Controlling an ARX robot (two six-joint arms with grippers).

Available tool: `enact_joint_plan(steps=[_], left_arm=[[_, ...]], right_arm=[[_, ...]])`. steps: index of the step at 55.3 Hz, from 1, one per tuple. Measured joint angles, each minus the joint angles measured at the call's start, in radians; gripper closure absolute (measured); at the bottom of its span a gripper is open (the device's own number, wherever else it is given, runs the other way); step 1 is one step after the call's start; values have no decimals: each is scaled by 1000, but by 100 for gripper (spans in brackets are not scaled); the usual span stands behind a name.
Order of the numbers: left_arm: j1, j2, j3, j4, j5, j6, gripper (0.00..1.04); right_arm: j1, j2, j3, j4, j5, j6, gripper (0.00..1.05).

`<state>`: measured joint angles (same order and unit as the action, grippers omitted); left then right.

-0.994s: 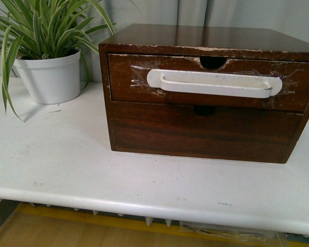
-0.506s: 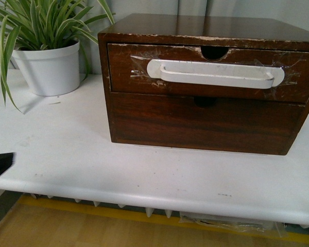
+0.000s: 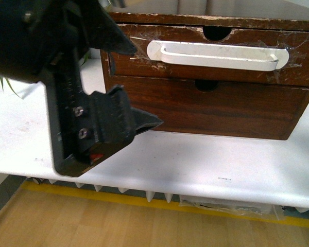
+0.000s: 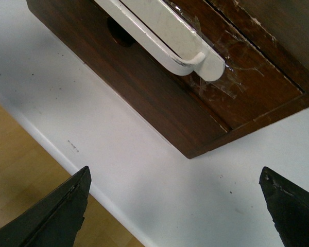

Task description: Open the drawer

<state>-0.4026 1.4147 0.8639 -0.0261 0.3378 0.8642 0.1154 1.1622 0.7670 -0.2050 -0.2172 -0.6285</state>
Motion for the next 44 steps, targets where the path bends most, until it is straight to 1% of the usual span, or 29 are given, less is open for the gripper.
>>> enact_joint_plan(steps=[14, 22, 33, 44], left_arm=[[-23, 172, 200, -50, -21, 51, 6], [-29, 274, 330, -117, -42, 86, 6], [-27, 344, 421, -169, -61, 118, 6], [-18, 375, 456, -217, -77, 163, 6]], right_arm=[[-3, 56, 56, -59, -37, -77, 9], [-25, 56, 56, -76, -69, -105, 9], [-54, 56, 56, -92, -101, -125, 9], [-64, 56, 56, -96, -130, -132, 9]])
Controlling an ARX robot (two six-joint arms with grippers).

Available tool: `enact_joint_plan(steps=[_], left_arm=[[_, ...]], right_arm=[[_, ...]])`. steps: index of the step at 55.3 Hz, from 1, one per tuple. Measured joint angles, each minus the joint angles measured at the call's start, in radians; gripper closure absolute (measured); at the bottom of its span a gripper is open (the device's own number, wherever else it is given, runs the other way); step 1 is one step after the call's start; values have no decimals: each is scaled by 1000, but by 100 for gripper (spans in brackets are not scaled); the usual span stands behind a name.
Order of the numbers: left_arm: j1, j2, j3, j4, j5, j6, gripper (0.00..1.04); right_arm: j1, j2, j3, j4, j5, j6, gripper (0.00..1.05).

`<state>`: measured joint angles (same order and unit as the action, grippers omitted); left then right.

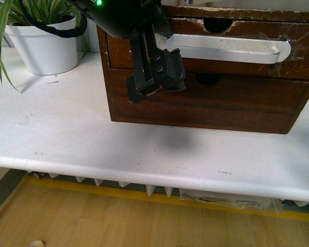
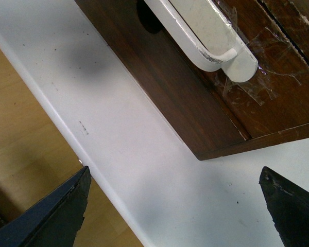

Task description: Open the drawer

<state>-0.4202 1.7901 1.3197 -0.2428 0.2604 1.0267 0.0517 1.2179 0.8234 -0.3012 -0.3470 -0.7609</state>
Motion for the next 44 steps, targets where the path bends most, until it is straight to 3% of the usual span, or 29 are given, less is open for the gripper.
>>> enact_joint_plan(steps=[44], left_arm=[[-21, 63, 76, -85, 5, 48, 6]], right_arm=[[88, 172, 102, 73, 13, 33, 9]])
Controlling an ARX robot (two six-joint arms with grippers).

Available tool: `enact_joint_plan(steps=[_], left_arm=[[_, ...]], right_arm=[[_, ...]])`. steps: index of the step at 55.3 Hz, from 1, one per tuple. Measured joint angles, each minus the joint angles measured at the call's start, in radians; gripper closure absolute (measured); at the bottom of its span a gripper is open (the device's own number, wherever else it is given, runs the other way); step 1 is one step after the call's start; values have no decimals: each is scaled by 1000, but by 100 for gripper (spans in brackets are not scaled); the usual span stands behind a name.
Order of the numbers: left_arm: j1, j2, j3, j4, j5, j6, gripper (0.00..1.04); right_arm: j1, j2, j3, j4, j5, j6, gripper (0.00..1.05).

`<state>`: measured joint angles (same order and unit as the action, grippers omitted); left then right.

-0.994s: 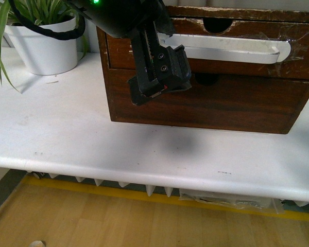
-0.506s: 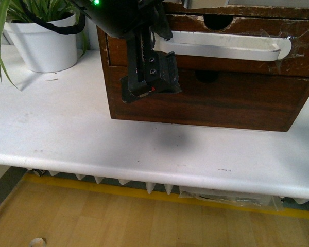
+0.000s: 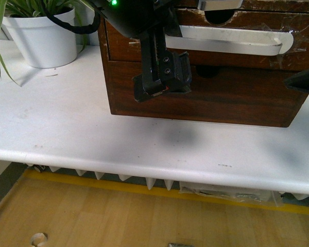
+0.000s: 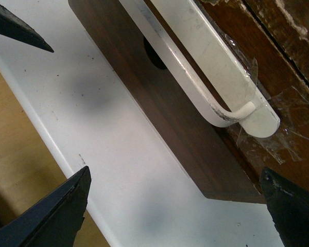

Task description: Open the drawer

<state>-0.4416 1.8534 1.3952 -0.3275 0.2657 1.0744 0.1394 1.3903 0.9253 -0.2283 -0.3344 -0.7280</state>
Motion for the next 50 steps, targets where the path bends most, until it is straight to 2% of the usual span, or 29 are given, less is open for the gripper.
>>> enact_joint_plan(steps=[35, 50], left_arm=[[-3, 0, 2, -5, 34, -32, 6], [-5, 0, 11, -36, 40, -24, 6]], right_arm=[[66, 183, 84, 125, 7, 33, 9], [70, 226, 145, 48, -27, 22, 9]])
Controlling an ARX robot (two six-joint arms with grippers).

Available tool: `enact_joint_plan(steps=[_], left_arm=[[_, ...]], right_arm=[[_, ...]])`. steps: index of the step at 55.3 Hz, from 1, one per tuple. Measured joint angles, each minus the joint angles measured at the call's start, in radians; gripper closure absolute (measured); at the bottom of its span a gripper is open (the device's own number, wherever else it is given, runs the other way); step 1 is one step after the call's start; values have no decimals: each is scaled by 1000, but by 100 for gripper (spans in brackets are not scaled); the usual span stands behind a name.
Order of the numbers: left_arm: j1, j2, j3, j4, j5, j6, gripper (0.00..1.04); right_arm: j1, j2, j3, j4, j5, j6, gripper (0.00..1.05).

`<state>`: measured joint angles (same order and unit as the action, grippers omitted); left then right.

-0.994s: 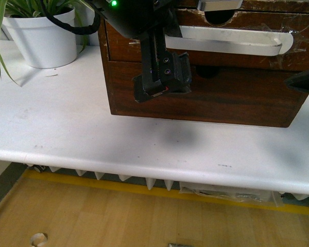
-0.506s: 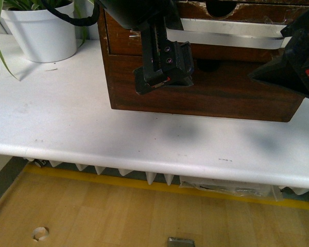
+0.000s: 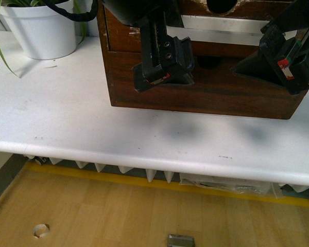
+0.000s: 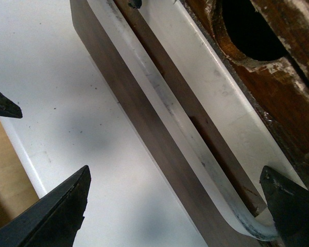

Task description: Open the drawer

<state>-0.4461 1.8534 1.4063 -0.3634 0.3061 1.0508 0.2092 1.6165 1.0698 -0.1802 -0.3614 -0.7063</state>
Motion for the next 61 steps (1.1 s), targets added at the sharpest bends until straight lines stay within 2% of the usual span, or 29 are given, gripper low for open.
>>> enact_joint_plan(steps=[10, 21, 37, 56, 61], left_arm=[[0, -3, 0, -22, 2, 26, 6], [-1, -38, -5, -127, 13, 82, 6], [-11, -121, -66, -238, 21, 168, 6], [-36, -248, -206, -256, 38, 187, 6], [-40, -286, -265, -185, 37, 170, 6]], right_arm=[[0, 2, 28, -93, -45, -33, 9], [5, -32, 29, -205, -94, -111, 9], [30, -104, -23, -286, -113, -171, 9], [88, -190, -97, -352, -119, -179, 9], [94, -216, -131, -324, -118, -159, 9]])
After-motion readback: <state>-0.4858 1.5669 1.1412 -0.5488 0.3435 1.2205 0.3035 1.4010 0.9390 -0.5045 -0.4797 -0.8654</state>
